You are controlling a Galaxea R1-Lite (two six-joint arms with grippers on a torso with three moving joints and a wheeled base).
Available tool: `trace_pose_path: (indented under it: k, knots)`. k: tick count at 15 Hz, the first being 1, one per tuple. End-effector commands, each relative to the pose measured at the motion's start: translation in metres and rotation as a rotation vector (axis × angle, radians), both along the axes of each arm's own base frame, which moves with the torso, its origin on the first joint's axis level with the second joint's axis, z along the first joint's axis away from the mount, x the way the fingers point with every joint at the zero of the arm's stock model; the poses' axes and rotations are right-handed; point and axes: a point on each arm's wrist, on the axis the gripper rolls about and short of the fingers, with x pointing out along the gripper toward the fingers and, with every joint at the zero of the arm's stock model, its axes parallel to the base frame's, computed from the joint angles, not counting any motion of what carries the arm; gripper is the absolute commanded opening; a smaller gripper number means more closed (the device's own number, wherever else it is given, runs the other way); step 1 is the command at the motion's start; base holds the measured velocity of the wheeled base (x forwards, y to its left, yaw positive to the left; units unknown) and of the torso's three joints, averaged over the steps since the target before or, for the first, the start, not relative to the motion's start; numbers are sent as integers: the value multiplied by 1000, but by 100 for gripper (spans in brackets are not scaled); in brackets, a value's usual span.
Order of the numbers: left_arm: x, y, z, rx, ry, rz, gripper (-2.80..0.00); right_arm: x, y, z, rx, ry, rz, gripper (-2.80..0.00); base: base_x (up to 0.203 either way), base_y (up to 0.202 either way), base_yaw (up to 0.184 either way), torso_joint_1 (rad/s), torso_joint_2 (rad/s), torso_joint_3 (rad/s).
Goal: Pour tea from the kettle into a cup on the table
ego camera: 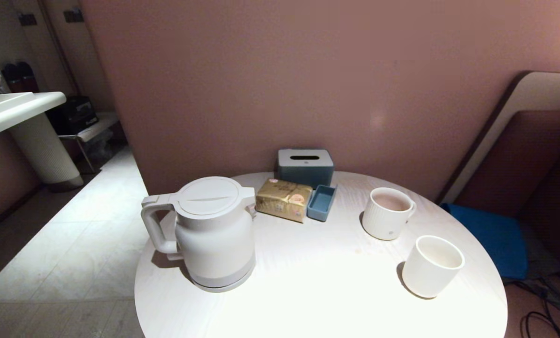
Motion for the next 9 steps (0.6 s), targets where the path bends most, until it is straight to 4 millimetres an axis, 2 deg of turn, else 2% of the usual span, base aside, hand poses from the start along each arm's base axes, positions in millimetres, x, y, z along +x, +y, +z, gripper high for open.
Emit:
trace_pose_path:
  k: [1,4,8,9]
  knots:
    - [0,0,0,0,-1,1,-280,-6,0,-16,-10,-15,-20,0,0,0,0,0,0,0]
    - [0,0,0,0,-1,1,-280,-5,-1,-58,-6,-5,-70,0,0,0,0,0,0,0]
    - [0,0,0,0,-1,1,-280,16,-1,-79,-128,-143,-64,0,0,0,0,0,0,0]
    - [0,0,0,0,-1,1,-280,17,-1,-78,-154,-202,-61,0,0,0,0,0,0,0]
